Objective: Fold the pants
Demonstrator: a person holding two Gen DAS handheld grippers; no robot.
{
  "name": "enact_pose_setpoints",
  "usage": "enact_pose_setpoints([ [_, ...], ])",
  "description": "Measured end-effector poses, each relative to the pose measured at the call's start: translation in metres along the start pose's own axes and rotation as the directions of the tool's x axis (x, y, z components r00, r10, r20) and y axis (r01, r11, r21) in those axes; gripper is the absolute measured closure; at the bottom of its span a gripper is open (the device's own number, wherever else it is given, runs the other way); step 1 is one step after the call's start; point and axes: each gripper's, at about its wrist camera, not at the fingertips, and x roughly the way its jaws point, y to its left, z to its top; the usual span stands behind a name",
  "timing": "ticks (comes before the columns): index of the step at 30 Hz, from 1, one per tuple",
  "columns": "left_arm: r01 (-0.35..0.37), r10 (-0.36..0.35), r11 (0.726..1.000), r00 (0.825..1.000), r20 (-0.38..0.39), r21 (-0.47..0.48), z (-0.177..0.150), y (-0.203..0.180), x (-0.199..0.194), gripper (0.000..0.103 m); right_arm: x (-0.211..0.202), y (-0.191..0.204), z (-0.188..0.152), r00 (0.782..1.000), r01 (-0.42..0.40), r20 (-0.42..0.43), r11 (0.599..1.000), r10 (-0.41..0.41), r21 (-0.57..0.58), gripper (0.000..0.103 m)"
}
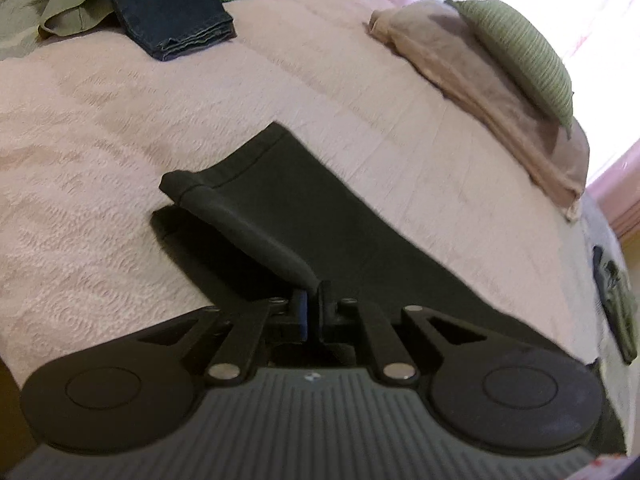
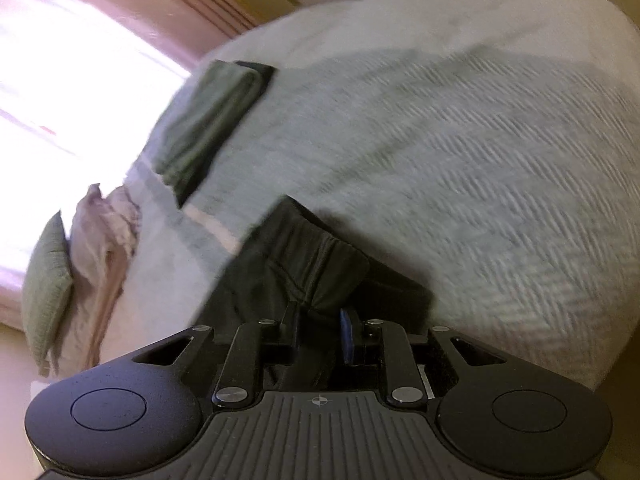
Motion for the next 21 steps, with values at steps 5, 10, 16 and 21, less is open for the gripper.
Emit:
enact_pose_setpoints([
  [5, -0.013, 0.013, 1.000, 1.000, 0.027, 0.013, -0.003, -0.001, 0.002, 0.099, -0.016, 0.010, 0.007, 0.981, -0.174, 0.083, 0.985, 0.175, -0.023, 0.087],
  [10, -0.093, 0.093, 0.992, 0.996, 0.002, 0.079, -0.016, -0.004, 0.017, 0.099, 0.016, -0.042, -0.020, 0.999, 0.048, -0.027, 0.996, -0.046, 0.070, 0.087],
  [16, -0.101, 0.102, 0.988, 0.995, -0.002, 0.119, -0.016, -0.005, 0.019, 0.099, -0.004, -0.044, -0.031, 0.993, -0.076, 0.091, 0.995, 0.069, 0.069, 0.087],
  [21, -0.128, 0.130, 0.986, 0.991, -0.012, 0.109, -0.019, -0.006, 0.024, 0.098, 0.023, -0.063, -0.037, 1.000, 0.017, 0.020, 0.996, -0.019, 0.092, 0.082],
])
